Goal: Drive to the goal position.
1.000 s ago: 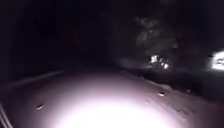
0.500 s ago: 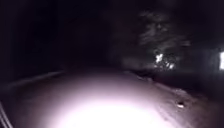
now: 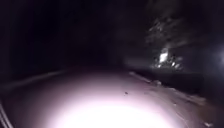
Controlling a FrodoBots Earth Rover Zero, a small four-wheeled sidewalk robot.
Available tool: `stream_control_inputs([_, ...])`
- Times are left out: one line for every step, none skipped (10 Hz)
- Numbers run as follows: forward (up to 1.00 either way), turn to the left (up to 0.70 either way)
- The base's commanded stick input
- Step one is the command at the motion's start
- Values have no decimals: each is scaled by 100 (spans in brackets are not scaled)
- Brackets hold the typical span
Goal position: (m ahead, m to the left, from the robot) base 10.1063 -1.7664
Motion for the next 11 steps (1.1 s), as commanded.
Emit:
stream_control_inputs([100, 0])
stream_control_inputs([100, 0])
stream_control_inputs([100, 0])
stream_control_inputs([100, 0])
stream_control_inputs([100, 0])
stream_control_inputs([100, 0])
stream_control_inputs([100, 0])
stream_control_inputs([100, 0])
stream_control_inputs([100, 0])
stream_control_inputs([100, 0])
stream_control_inputs([100, 0])
